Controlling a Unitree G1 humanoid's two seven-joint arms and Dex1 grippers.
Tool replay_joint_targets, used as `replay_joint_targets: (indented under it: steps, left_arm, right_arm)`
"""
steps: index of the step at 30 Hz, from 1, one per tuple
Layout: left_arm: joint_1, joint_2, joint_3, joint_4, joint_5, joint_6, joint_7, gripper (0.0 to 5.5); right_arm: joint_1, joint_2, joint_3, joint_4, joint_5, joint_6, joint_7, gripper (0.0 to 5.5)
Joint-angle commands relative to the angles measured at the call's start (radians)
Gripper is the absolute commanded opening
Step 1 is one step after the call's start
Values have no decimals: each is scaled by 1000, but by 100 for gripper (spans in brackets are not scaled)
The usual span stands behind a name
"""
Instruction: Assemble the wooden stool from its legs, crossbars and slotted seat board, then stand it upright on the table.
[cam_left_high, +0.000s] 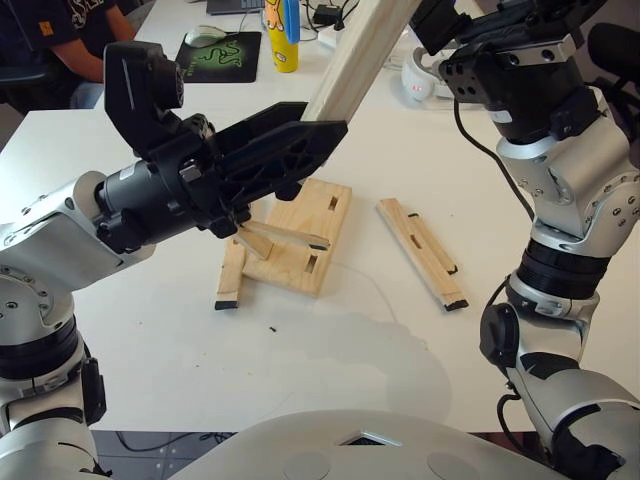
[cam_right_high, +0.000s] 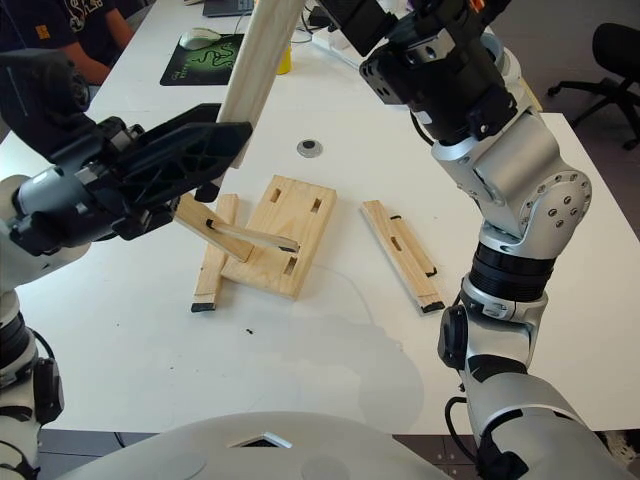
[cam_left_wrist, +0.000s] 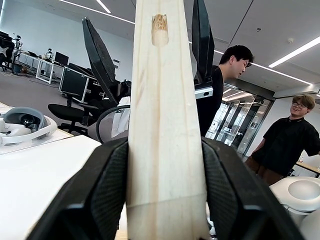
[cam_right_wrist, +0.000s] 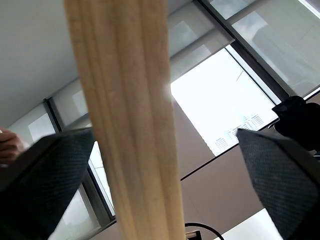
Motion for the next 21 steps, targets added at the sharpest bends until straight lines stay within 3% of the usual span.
replay_joint_targets:
  steps: [1, 14, 21]
  left_arm:
    - [9, 21, -9, -8, 20, -14, -15, 208]
    - [28, 39, -4, -7, 8, -37, -31, 208]
    - [48, 56, -6, -8, 24, -28, -59, 208]
  right_arm:
    - [2, 1, -2, -5, 10, 15, 20, 424]
    - [5, -16, -16, 4, 10, 53, 64, 220]
    - [1, -45, -27, 20, 10, 74, 87, 212]
